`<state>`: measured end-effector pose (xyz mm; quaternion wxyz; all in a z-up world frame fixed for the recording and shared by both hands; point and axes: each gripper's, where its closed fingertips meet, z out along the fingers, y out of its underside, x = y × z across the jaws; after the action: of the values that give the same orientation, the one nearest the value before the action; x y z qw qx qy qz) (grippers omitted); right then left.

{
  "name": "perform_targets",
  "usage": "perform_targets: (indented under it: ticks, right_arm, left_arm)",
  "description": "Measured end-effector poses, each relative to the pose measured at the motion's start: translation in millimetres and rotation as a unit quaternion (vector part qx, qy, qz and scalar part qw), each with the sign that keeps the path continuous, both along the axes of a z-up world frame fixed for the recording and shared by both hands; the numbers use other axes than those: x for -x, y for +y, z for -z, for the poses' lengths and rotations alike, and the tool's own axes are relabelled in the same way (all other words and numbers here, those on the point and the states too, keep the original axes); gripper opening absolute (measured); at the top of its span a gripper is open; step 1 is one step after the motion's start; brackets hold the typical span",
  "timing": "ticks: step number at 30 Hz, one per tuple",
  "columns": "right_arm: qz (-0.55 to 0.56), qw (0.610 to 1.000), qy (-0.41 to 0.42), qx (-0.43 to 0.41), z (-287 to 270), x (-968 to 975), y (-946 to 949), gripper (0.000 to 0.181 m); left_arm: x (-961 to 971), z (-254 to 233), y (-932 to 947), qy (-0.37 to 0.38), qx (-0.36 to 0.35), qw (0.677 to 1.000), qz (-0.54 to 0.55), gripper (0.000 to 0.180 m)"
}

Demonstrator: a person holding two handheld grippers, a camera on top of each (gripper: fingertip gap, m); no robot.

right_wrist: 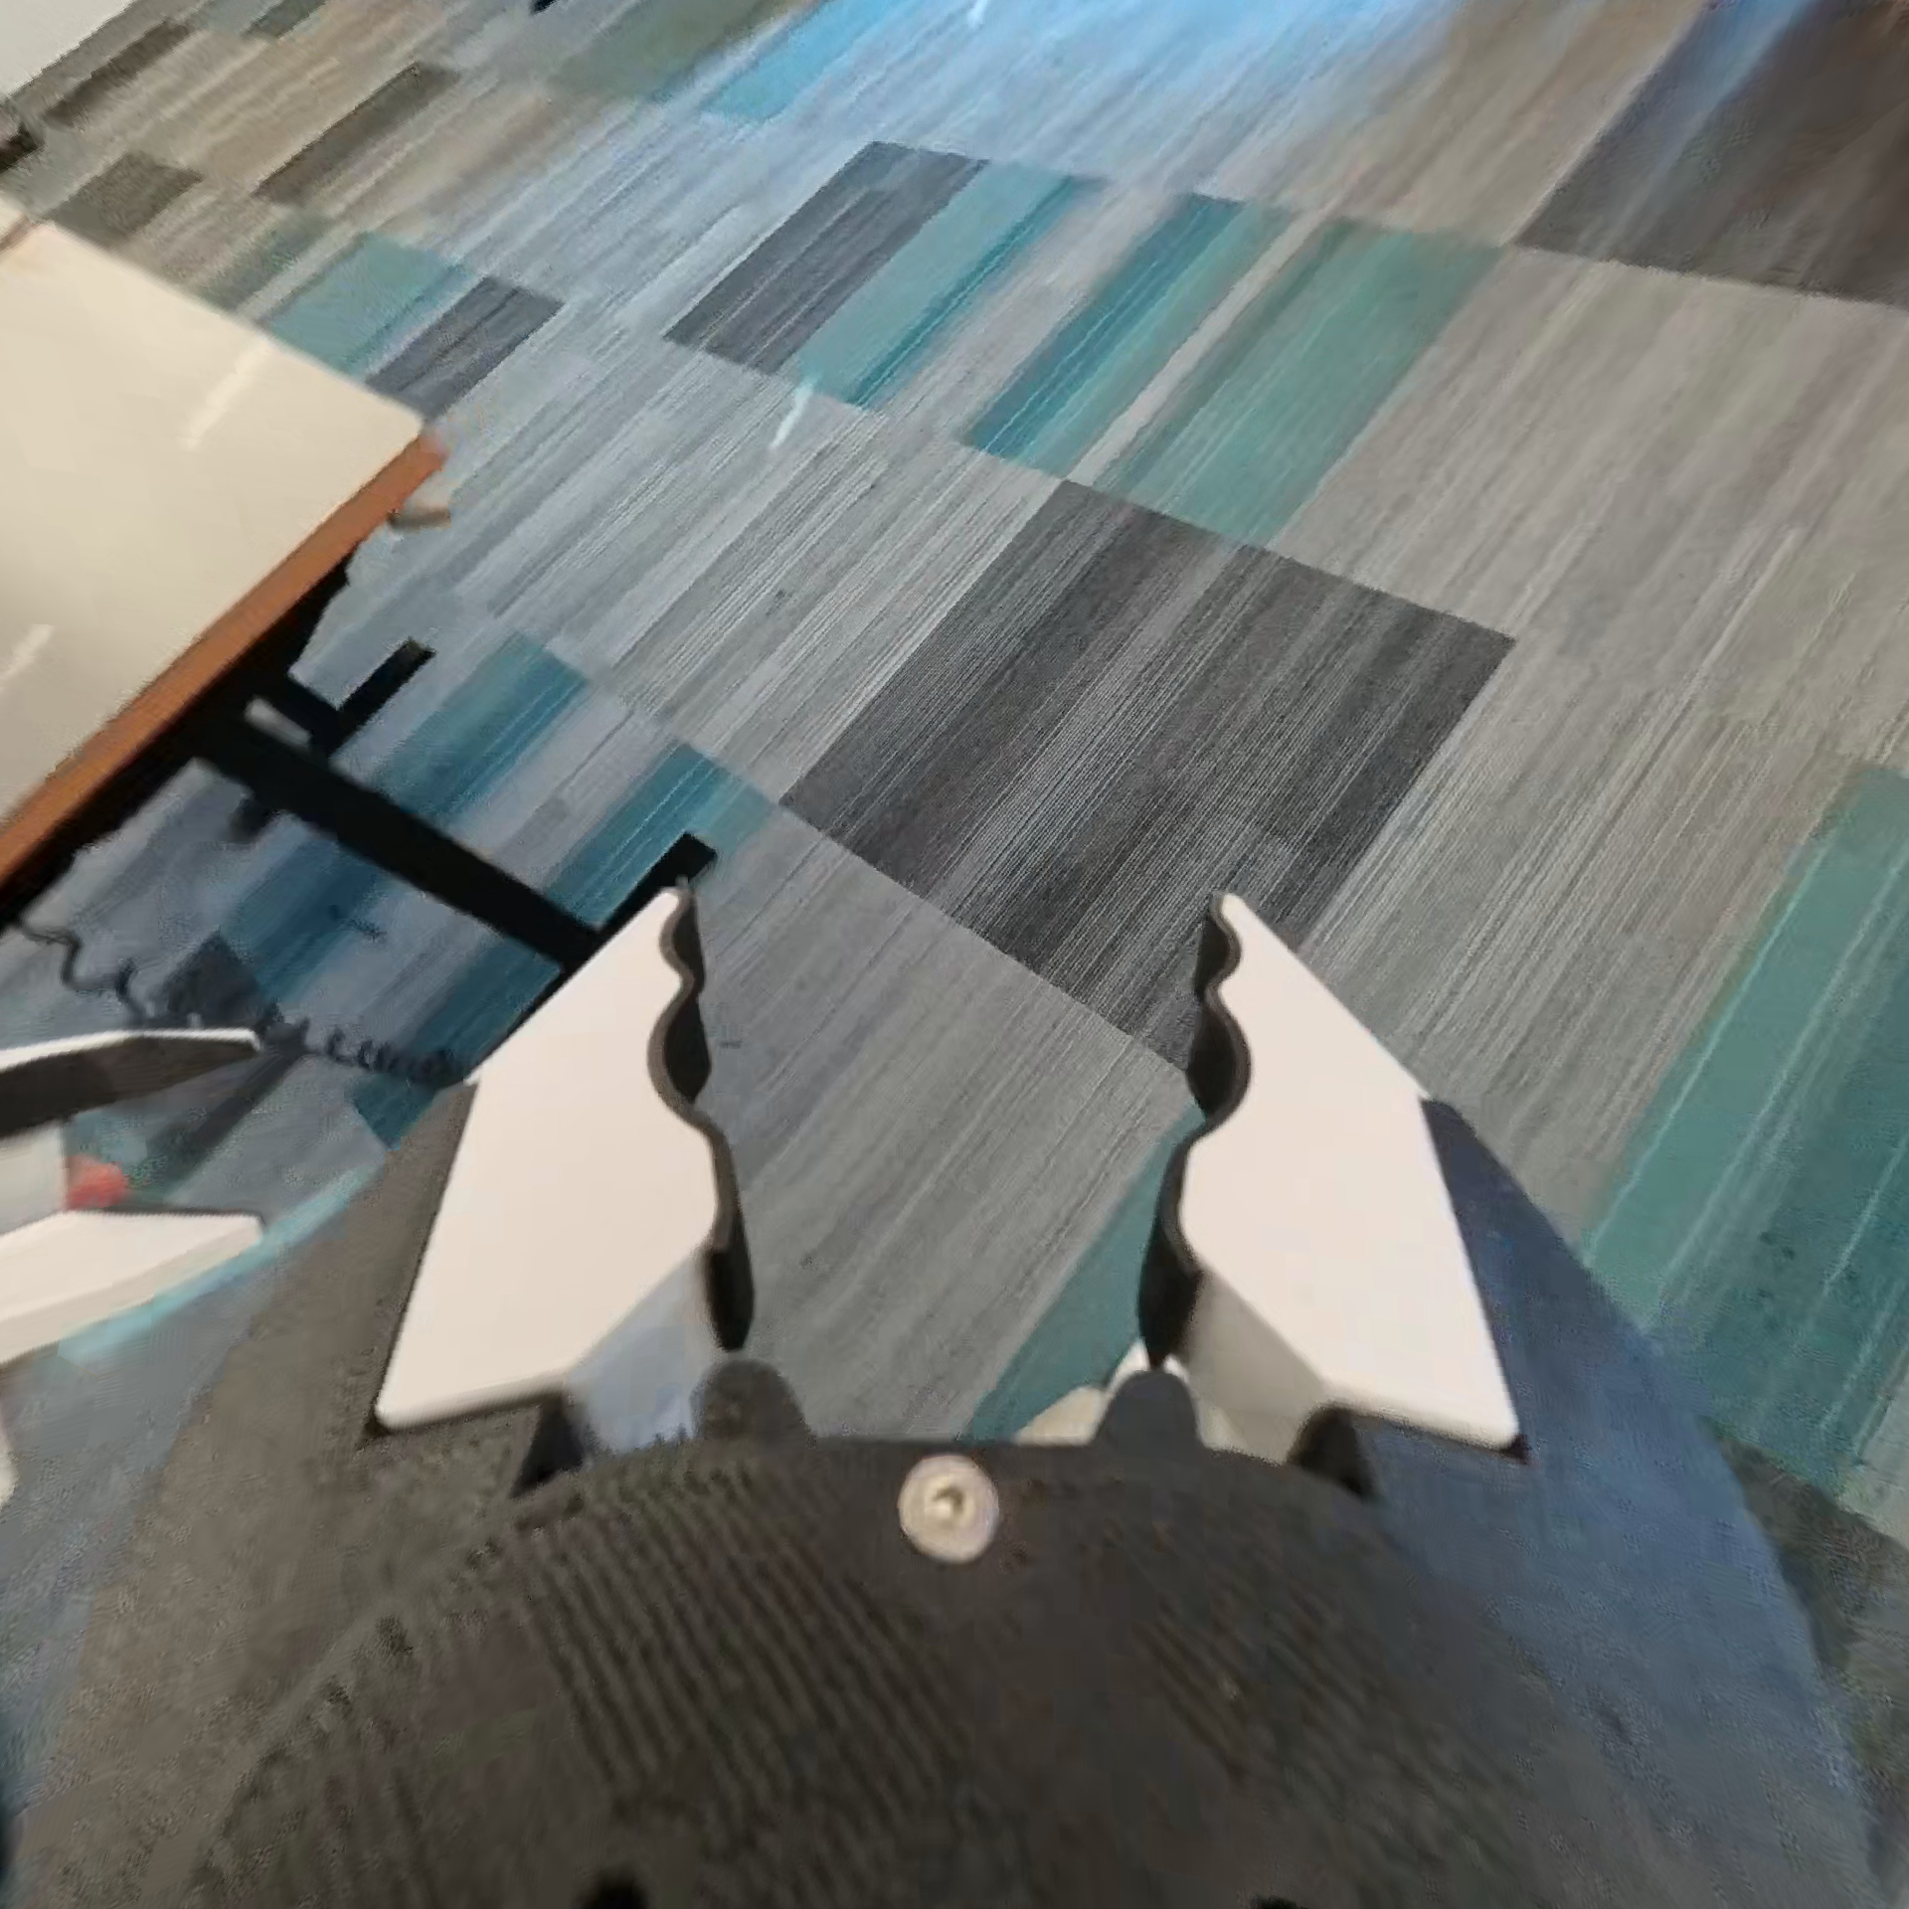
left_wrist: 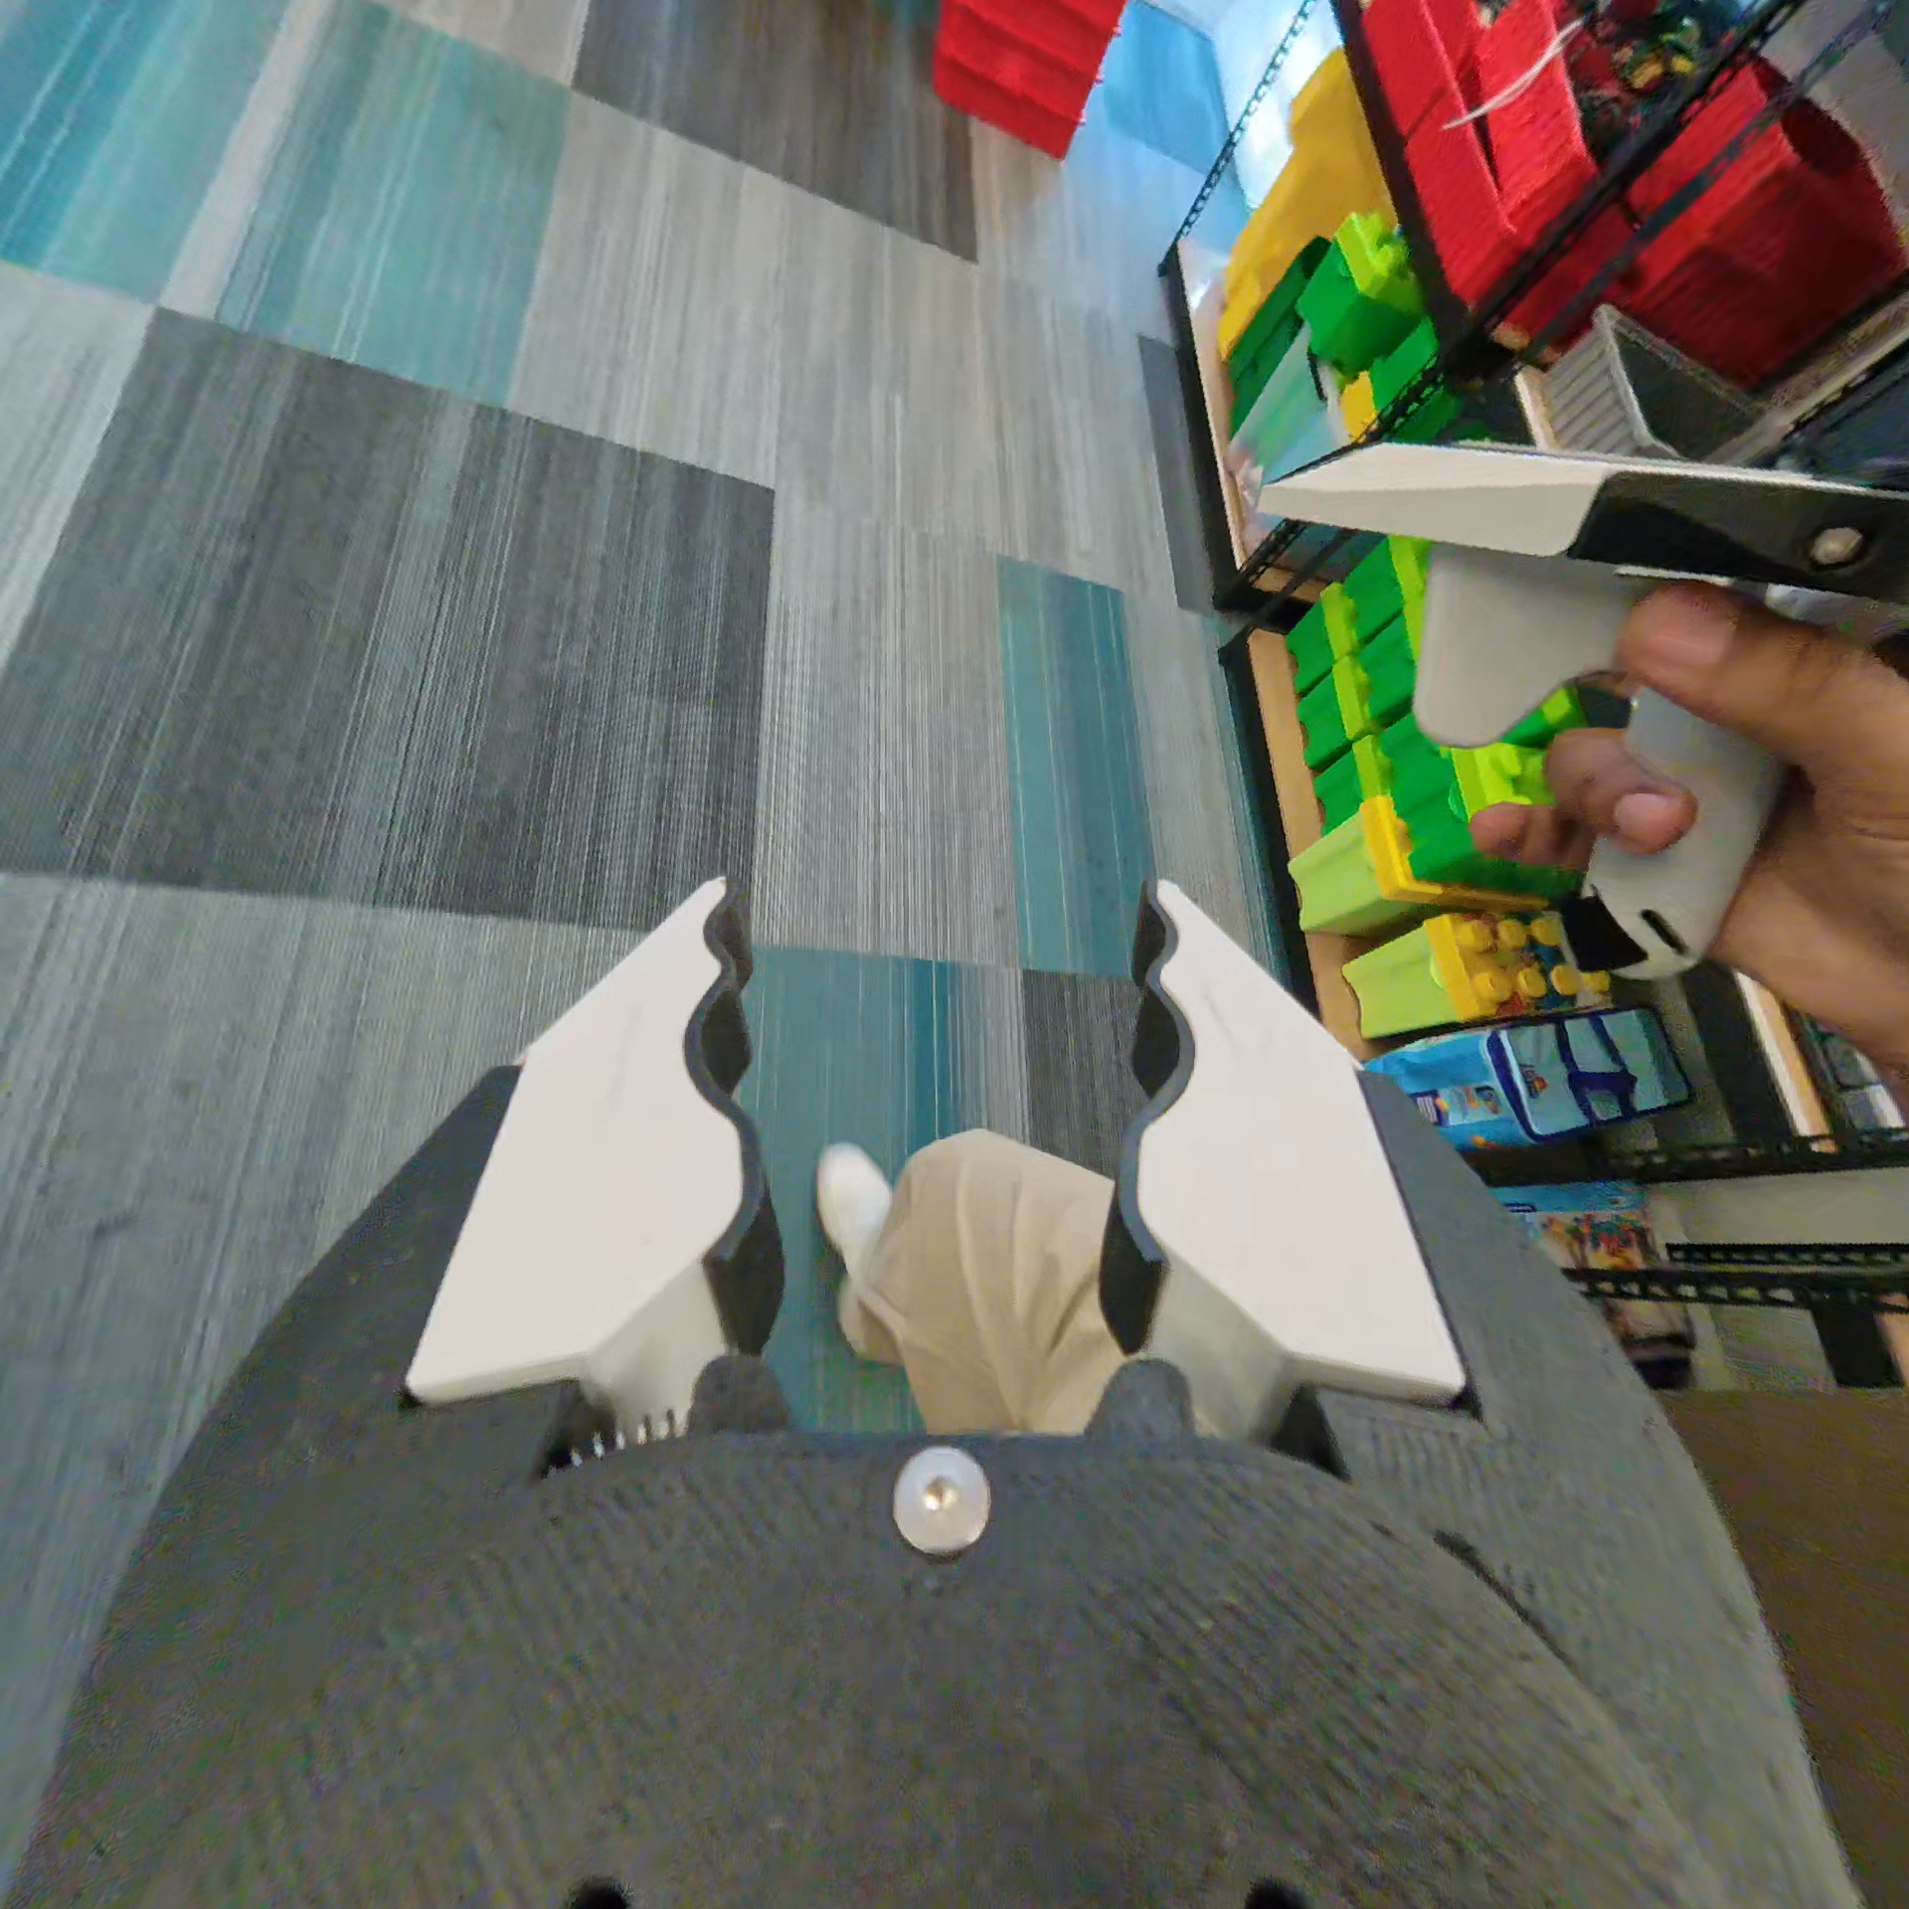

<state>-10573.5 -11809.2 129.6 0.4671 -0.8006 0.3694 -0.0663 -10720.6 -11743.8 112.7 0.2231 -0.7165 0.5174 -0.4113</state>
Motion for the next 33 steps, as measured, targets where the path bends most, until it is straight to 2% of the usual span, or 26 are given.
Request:
perform_targets:
  ticks: [3,6,8,9,11,15,18,21,26,30,33]
  right_arm:
    - [0.029,0.999,0.033,0.0,29,-93,28,0.099]
    - [0.043,0.998,0.05,-0.001,50,-193,64,0.095]
    - [0.045,0.997,0.062,0.01,46,-257,88,0.101]
    - [0.049,0.997,0.063,0.024,38,-290,99,0.108]
    - [0.048,0.996,0.055,0.05,11,-352,124,0.107]
    - [-0.004,0.997,0.019,0.07,-66,-452,189,0.111]
    - [-0.052,0.997,-0.001,0.048,-137,-502,246,0.11]
    - [-0.112,0.993,-0.026,0.021,-194,-531,314,0.117]
    - [-0.181,0.982,-0.046,0.006,-224,-563,443,0.116]
    - [-0.208,0.978,-0.009,-0.013,-225,-583,532,0.113]
    - [-0.221,0.975,0.017,-0.036,-235,-606,582,0.112]
  left_arm:
    - [-89,14,32,0.006,0.013,1.0,0.024,0.076]
    - [-187,28,69,0.009,0.027,1.0,0.01,0.066]
    - [-251,31,93,0.019,0.036,0.999,-0.01,0.066]
    - [-281,28,105,0.021,0.048,0.998,-0.021,0.066]
    - [-338,12,129,0.011,0.072,0.997,-0.036,0.067]
    - [-420,-7,185,0.013,0.066,0.996,-0.061,0.066]
    - [-461,5,225,0.028,0.085,0.993,-0.082,0.066]
    - [-493,39,266,0.042,0.099,0.989,-0.103,0.063]
    - [-560,74,328,0.039,0.138,0.986,-0.088,0.063]
    - [-610,77,403,0.05,0.096,0.991,-0.076,0.064]
    - [-638,67,457,0.043,0.108,0.989,-0.088,0.062]
